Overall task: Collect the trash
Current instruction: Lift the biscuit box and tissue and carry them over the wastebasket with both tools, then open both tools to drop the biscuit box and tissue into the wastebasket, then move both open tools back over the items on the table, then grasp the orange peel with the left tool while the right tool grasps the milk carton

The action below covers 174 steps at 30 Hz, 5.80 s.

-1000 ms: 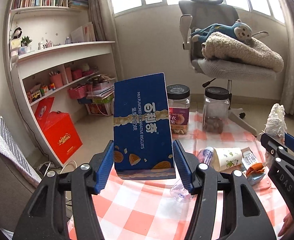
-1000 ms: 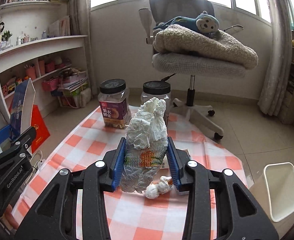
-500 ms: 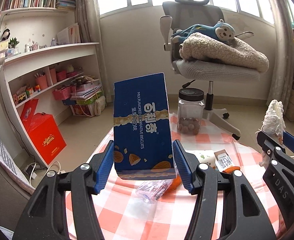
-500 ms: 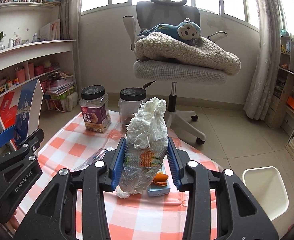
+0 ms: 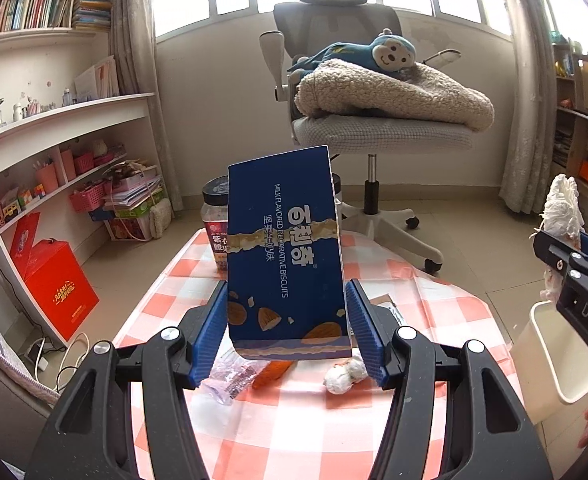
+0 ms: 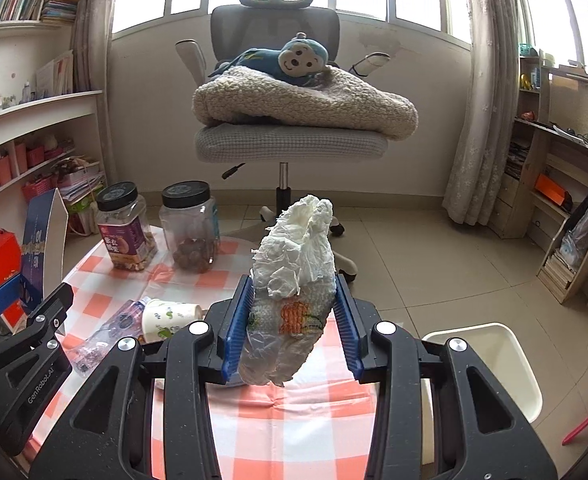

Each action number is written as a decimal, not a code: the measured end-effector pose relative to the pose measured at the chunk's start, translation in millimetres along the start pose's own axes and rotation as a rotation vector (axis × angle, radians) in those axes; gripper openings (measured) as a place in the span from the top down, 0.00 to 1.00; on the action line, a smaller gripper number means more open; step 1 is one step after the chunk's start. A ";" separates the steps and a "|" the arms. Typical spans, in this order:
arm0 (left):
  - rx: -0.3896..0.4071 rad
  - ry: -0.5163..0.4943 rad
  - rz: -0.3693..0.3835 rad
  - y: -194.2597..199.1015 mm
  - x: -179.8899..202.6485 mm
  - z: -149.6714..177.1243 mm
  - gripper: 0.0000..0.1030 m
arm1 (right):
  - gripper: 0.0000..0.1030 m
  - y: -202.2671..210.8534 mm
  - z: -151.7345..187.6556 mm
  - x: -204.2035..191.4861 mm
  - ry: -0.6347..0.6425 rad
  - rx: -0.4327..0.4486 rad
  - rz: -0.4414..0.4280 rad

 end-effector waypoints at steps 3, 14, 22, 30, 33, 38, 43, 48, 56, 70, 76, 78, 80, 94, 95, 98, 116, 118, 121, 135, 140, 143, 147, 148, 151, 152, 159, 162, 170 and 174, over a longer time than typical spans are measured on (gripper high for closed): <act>-0.007 -0.018 0.017 -2.6 14.4 1.8 0.44 | 0.63 0.1 -0.9 23.4 -0.019 -0.002 0.039; -0.028 -0.056 0.090 -5.5 65.3 6.2 0.44 | 0.63 -12.4 -6.0 121.9 -0.152 -0.041 0.217; -0.008 -0.097 0.180 5.7 113.9 1.3 0.44 | 0.26 -7.9 -9.7 199.2 -0.371 -0.045 0.356; -0.019 -0.098 0.311 12.7 174.2 -10.1 0.44 | 0.07 9.8 -8.7 244.0 -0.436 -0.008 0.473; -0.046 -0.116 0.365 12.6 202.8 -7.6 0.44 | 0.07 17.6 -8.4 259.1 -0.453 0.001 0.502; -0.108 -0.130 0.463 14.3 256.1 0.0 0.44 | 0.07 30.2 -5.0 287.3 -0.503 0.011 0.532; -0.141 -0.181 0.538 19.6 305.9 7.5 0.43 | 0.07 46.6 0.4 316.5 -0.579 0.032 0.556; -0.195 -0.211 0.603 17.2 345.4 14.5 0.43 | 0.07 57.7 8.4 338.3 -0.625 0.042 0.581; -0.320 -0.201 0.674 5.9 368.5 19.6 0.30 | 0.07 63.9 16.3 351.3 -0.648 0.039 0.612; -0.092 -0.197 0.403 13.1 256.9 -11.6 0.15 | 0.07 39.5 6.5 255.7 -0.347 0.020 0.546; -0.093 -0.077 0.283 -1.1 199.4 -19.5 0.11 | 0.07 29.2 2.2 205.0 -0.222 0.038 0.508; -0.105 -0.027 0.253 -7.2 177.8 -20.4 0.11 | 0.07 23.5 3.0 190.0 -0.188 0.027 0.489; -0.121 0.001 0.216 -14.3 159.1 -19.6 0.11 | 0.07 18.1 4.4 174.7 -0.154 0.017 0.475; -0.190 0.044 0.086 -35.2 62.2 -5.6 0.11 | 0.07 -19.3 4.0 66.9 -0.053 -0.054 0.310; -0.192 0.040 0.076 -37.0 55.8 -4.7 0.11 | 0.07 -20.9 4.6 59.4 -0.046 -0.055 0.302; -0.237 0.030 0.056 -52.5 36.7 0.5 0.11 | 0.07 -27.2 5.5 42.7 -0.044 -0.067 0.280; -0.535 -0.276 0.511 -162.7 120.0 50.9 0.14 | 0.07 -76.0 7.2 84.5 -0.249 -0.244 0.256; -0.565 -0.287 0.529 -168.2 121.7 56.6 0.38 | 0.07 -80.4 7.4 86.1 -0.261 -0.262 0.246; -0.596 -0.218 0.585 -167.7 105.3 54.8 0.59 | 0.07 -84.9 7.9 82.2 -0.247 -0.276 0.235; -0.537 -0.014 0.542 -115.5 8.6 30.4 0.85 | 0.07 -113.0 23.9 15.8 -0.159 -0.353 0.148; -0.674 -0.049 0.564 -122.9 3.1 52.7 0.84 | 0.07 -115.9 28.7 -4.7 -0.102 -0.367 0.126; -0.823 -0.130 0.517 -128.6 7.3 83.7 0.77 | 0.07 -114.6 28.3 -11.4 -0.060 -0.367 0.122; -0.850 -0.176 0.472 -128.3 4.5 99.1 0.61 | 0.07 -113.8 25.5 -11.1 -0.063 -0.365 0.115; -0.850 -0.177 0.465 -128.7 4.4 99.6 0.55 | 0.07 -113.6 24.5 -10.8 -0.070 -0.365 0.112; -0.849 -0.210 0.414 -132.0 6.1 103.5 0.49 | 0.07 -114.0 24.7 -12.8 -0.071 -0.370 0.101; -0.858 -0.222 0.393 -133.0 6.4 106.3 0.49 | 0.07 -114.1 25.4 -14.2 -0.064 -0.371 0.102; -0.921 -0.219 0.348 -138.8 0.0 133.6 0.56 | 0.07 -119.0 29.0 -15.0 -0.063 -0.399 0.103; -0.917 -0.220 0.381 -130.1 2.1 135.4 0.78 | 0.07 -126.6 36.8 -21.2 -0.041 -0.436 0.098; -0.741 -0.069 0.397 -91.8 -34.6 81.5 0.79 | 0.07 -155.4 62.2 -47.7 0.001 -0.529 0.039; -0.641 0.021 0.377 -79.2 -55.1 48.0 0.79 | 0.07 -177.8 70.4 -61.8 0.020 -0.547 0.007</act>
Point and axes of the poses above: each gripper's, at about its wrist camera, not at the fingertips, and y roughly against the way its jaws point, x to its right, z to its underside, the point moved 2 cm from there along -y, roughly the way its jaws point, and after that the axes turned 2 degrees about x, right-handed, at the moved point
